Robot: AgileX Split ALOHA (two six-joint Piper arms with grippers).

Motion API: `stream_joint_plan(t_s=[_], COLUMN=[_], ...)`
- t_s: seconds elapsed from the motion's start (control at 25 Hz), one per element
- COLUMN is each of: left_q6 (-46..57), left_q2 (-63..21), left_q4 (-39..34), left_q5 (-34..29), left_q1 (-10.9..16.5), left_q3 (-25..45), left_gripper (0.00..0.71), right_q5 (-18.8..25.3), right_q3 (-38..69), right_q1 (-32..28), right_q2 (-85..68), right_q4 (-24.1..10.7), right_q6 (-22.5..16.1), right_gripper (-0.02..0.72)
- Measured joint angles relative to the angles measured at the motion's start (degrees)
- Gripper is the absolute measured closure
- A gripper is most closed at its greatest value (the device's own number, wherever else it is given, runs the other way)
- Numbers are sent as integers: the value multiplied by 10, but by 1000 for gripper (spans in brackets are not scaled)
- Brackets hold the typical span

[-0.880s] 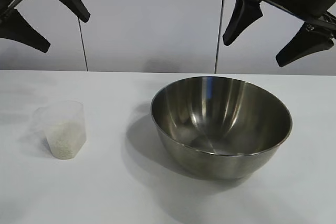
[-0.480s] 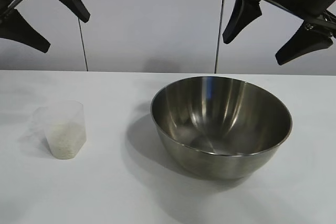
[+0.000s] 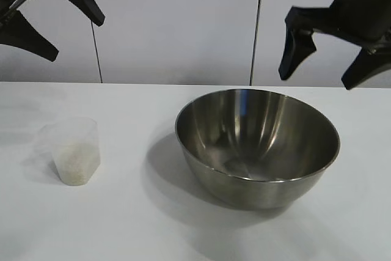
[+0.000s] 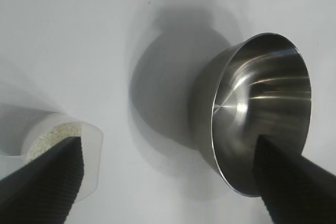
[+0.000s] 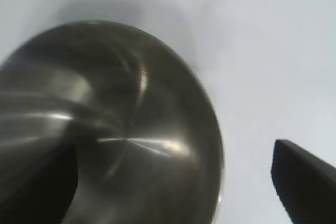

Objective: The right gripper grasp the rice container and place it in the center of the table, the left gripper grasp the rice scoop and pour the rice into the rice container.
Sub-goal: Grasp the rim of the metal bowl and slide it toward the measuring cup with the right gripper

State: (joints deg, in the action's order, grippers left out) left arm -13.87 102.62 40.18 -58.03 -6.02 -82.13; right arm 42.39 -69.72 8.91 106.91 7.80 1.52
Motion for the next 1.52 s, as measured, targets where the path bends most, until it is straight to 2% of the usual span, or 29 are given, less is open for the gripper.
stream_joint_plan(t_s=[0.12,0.24,0.44,0.64,0.96,1.28,1.52], left_q6=[0,0,0,0,0,0,0], left_q2=[0,0,0,0,0,0,0], left_q4=[0,0,0,0,0,0,0], left_q5=[0,1,1,1,1,1,1], left_q1=[0,0,0,0,0,0,0], left_q3=[0,0,0,0,0,0,0], left_gripper=[78,78,78,78,78,78,78], right_q5=[-6,-17,-20,-20,-10,11,14], right_q3=[0,0,0,0,0,0,0], right_q1=[0,0,0,0,0,-5,16], right_q2=[21,32,35,38,38,6,-5], right_q4=[4,13,41,47,67,130,201], right_q6=[0,0,0,0,10,62,104], right_gripper=[25,120,516,667,694,692,692])
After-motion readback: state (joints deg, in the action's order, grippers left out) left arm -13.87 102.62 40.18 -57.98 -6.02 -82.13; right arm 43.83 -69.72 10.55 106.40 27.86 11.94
